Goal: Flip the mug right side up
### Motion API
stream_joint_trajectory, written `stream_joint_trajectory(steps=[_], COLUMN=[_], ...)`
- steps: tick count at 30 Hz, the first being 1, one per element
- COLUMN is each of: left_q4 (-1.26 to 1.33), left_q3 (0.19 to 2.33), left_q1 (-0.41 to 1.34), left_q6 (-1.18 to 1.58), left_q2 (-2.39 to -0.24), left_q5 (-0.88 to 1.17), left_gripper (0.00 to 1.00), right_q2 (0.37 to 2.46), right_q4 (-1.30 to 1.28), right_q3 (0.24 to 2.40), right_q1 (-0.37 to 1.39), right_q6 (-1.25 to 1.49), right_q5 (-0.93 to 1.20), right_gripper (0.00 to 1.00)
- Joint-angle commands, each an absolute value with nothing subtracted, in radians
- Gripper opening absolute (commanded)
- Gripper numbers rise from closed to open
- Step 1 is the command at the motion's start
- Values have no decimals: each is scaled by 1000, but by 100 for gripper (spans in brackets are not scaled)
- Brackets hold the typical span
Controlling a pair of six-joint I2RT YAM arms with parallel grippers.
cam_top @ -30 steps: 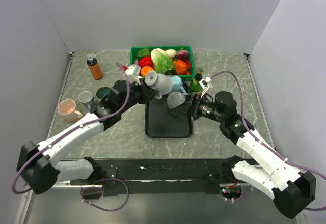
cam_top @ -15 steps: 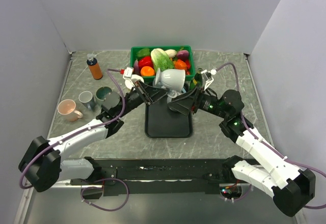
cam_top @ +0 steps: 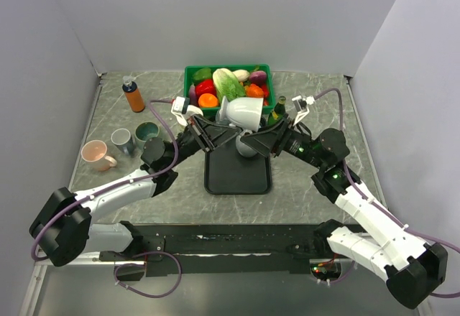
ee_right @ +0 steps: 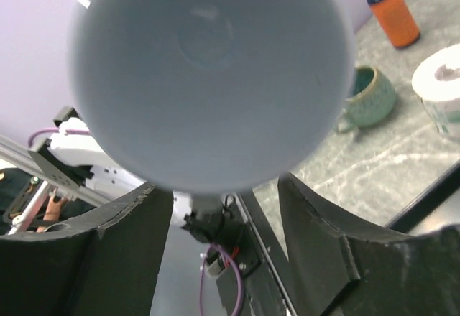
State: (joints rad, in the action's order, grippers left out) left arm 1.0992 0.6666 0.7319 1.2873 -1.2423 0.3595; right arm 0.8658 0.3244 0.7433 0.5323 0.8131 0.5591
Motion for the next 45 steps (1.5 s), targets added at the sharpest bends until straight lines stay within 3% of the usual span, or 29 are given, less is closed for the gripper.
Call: stream_joint_trajectory(steps=[1, 10, 19, 34, 36, 39, 40, 45], left_q4=[1240, 1230, 1112, 1147, 1143, 1134, 1131, 1092], left_q3=[678, 681, 684, 603, 597, 600, 601, 618], left_q1=[753, 788, 888, 930, 930, 934, 934, 937], left_q6=[1281, 1255, 1095, 1048, 1039, 1032, 1032, 1006], left_q2=[-1227, -1241, -1239, -1227, -1223, -1226, -1227, -1227], left_q5=[345, 350, 301, 270, 262, 262, 265, 272], left_gripper=[1, 1, 1, 1, 1, 1, 1, 4], right_q2=[836, 848, 864, 805, 799, 802, 804, 799], right_q4=[460, 511, 505, 463, 469, 463, 460, 442], right_q3=[746, 732, 726, 698, 690, 693, 693, 695], right_q1=[535, 534, 535, 534, 535, 534, 535, 535], right_q6=[822, 874, 946, 962, 969, 968, 968, 957], right_q5=[523, 508, 468, 384, 376, 370, 371, 364], right_gripper=[66, 62, 41, 42, 38, 18, 1, 0])
